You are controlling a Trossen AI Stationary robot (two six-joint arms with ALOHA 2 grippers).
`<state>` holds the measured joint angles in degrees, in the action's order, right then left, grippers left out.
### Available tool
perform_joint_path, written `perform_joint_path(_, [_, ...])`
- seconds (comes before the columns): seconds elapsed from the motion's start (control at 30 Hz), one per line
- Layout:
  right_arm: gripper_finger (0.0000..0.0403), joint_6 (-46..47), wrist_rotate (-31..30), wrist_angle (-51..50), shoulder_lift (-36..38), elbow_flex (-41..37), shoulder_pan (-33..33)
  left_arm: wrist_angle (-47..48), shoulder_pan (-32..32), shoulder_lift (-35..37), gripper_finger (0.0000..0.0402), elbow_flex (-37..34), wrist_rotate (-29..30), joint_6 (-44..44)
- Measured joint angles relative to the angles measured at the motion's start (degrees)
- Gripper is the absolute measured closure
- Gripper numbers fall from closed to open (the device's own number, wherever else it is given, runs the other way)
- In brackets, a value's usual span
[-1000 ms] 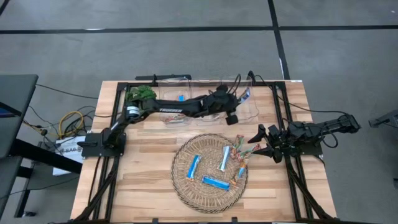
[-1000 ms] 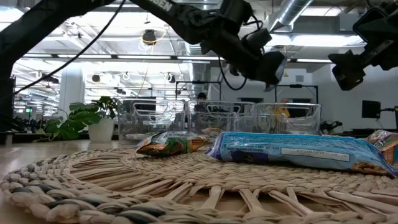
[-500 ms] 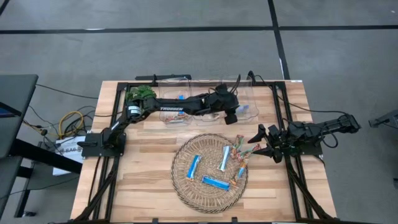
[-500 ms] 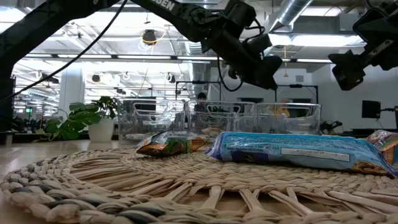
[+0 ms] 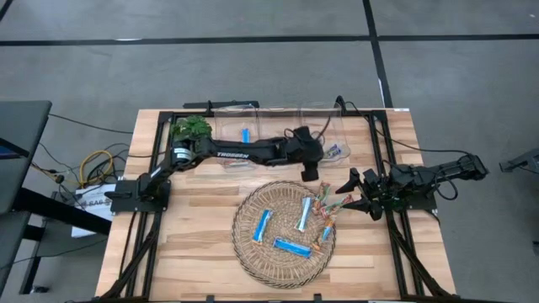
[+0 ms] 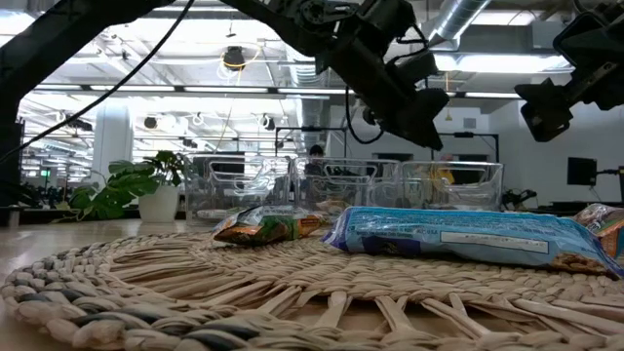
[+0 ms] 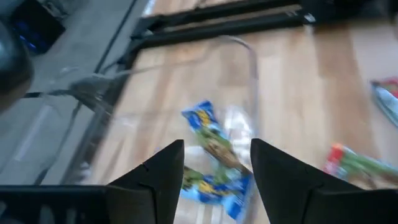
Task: Pick and place Granola Bars by type
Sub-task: Put the yellow granola bar into the middle transparent bin
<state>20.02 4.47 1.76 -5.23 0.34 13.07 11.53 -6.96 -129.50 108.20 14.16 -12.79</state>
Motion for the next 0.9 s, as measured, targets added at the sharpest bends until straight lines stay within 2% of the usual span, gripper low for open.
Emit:
perform_joint_path(0.2, [0.0132, 0.02, 0.02, 0.00, 0.00, 0.00, 0.01, 2.76, 3.97, 3.76, 0.0223, -2.80, 0.71, -0.01])
perform_joint_path(0.33, [0.0132, 0.00, 0.00, 0.00, 0.01, 0.00, 0.00, 1.39, 6.89, 8.42, 0.0223, -8.78, 6.11, 0.22])
perform_joint_path(0.47, [0.0132, 0.00, 0.00, 0.00, 0.00, 0.00, -0.01, 0.87, 10.06, 13.66, 0.0223, -16.92, 7.51, 2.76])
perform_joint_path(0.67, [0.0132, 0.01, 0.00, 0.01, 0.02, 0.00, 0.01, 5.00, 15.30, 21.37, 0.0223, -29.53, 6.95, 18.14])
perform_joint_path(0.73, [0.0132, 0.01, 0.00, -0.07, 0.00, 0.00, -0.01, 7.67, 16.99, 23.35, 0.0223, -31.97, 6.56, 24.99])
perform_joint_path(0.9, [0.0132, 0.02, 0.00, 0.01, 0.02, 0.00, 0.00, 16.62, 20.46, 26.20, 0.0223, -35.09, 0.57, 41.38])
